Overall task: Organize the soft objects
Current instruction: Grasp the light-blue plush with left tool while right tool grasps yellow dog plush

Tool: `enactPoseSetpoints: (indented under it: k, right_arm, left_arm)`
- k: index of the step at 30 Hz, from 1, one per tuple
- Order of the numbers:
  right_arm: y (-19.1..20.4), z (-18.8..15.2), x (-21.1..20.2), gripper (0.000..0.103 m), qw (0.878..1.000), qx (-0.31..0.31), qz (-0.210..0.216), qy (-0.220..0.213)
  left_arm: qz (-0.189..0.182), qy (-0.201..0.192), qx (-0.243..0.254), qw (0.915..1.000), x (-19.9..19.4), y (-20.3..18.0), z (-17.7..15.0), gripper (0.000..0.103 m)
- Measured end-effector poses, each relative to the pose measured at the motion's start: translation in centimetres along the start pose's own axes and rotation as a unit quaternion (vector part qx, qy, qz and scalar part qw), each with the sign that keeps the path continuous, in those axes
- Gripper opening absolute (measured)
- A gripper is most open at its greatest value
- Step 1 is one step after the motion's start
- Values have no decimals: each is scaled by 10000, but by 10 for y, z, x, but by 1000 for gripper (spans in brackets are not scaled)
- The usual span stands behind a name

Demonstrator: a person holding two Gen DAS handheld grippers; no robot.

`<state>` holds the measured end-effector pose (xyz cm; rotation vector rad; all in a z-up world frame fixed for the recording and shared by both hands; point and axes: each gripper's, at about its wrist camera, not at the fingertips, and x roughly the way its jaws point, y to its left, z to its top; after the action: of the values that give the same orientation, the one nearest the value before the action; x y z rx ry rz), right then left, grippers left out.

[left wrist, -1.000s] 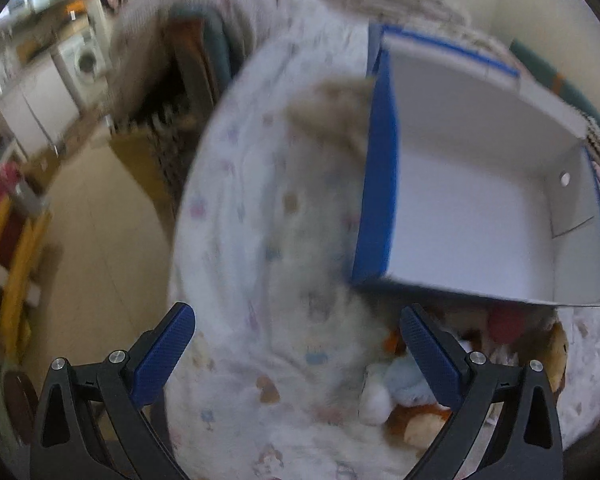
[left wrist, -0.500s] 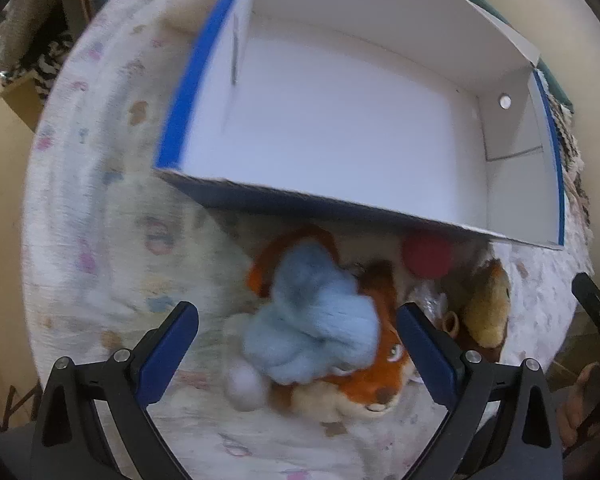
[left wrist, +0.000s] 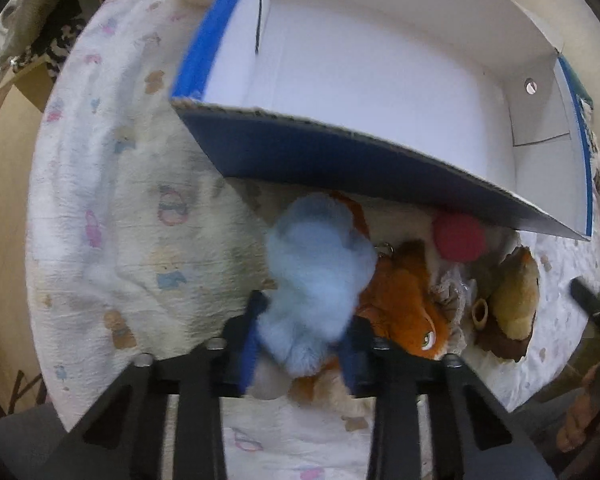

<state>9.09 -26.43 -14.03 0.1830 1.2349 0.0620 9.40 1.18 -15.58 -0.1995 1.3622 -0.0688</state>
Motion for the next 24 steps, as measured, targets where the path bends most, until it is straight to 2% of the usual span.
enactPoseSetpoints:
  k: [3, 7, 10, 11, 12, 24]
  right_arm:
    - [9, -4, 22, 103, 9987, -188, 44, 475]
    - [18, -4, 36, 103, 9973, -334, 48, 659]
    - [18, -2, 47, 103, 9961, -331, -25, 813]
    - [19, -1, 50, 99, 9958, -343, 6, 849]
    - [20, 0, 52, 90, 9953, -375, 21, 890]
    - [34, -6, 49, 80, 9949, -714, -56, 706]
  left_arm:
    - [107, -313, -27, 9995, -21, 14, 3, 23]
    - [231, -739, -121, 9969, -46, 25, 4, 21]
    - [510, -1012, -98, 9935, -54, 24, 1, 19]
    - [597, -1103, -115, 9920, -56, 23, 1, 19]
    - [658, -1154, -140, 9910, -58, 23, 0, 19]
    - [591, -1026, 28, 9930, -52, 13, -4, 19]
